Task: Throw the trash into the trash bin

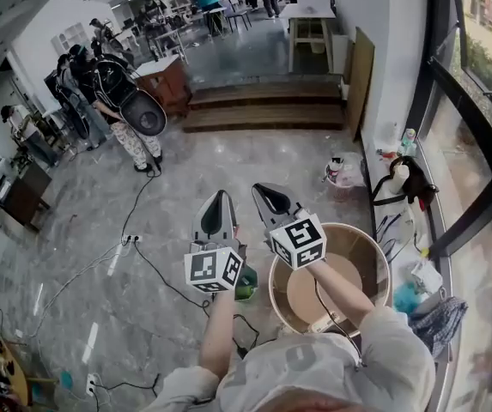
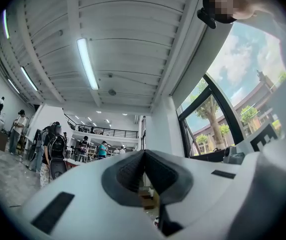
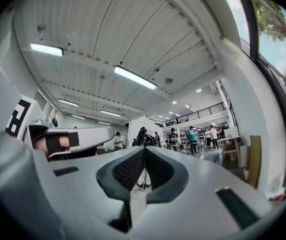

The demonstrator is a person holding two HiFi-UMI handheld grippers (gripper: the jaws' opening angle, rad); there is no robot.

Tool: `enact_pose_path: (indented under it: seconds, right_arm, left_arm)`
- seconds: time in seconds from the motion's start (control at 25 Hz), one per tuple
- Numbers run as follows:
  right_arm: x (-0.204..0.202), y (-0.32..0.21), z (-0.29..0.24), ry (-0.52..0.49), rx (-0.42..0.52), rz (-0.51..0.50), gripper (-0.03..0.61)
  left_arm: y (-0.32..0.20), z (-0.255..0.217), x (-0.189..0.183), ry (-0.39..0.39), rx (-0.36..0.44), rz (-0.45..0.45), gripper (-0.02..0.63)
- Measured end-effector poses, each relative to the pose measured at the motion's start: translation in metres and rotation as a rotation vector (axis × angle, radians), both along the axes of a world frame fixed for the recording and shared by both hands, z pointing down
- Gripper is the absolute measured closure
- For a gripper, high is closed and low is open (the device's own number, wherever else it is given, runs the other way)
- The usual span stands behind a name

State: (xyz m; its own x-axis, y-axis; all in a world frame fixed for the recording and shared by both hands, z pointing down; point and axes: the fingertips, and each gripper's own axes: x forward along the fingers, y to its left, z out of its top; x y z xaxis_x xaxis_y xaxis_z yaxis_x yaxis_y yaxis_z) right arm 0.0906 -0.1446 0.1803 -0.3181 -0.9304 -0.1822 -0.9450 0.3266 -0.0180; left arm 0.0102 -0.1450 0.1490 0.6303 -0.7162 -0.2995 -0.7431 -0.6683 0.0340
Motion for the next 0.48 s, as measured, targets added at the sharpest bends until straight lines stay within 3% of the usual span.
enact_pose_path:
  seconds: [0.4,0.44,0.48]
  right_arm:
    - [0.088,0.021,0.055,-0.088,-0.118,0.234,0.558]
    - [0.095,0.024,0.06,-0.102,-0.129,0.26,0.53]
    - [0.101,0.026,0.065,-0.119,-0.138,0.281,0.434]
  left_arm:
    - [0.01,0.03,0.075,-0.016,-0.004,0.204,0.601]
    - [0.011,0.033,0.082,-0.017,-0.004,0.227,0.601]
    - [0.012,0.036,0.087,-0.017,-0.003,0.25,0.601]
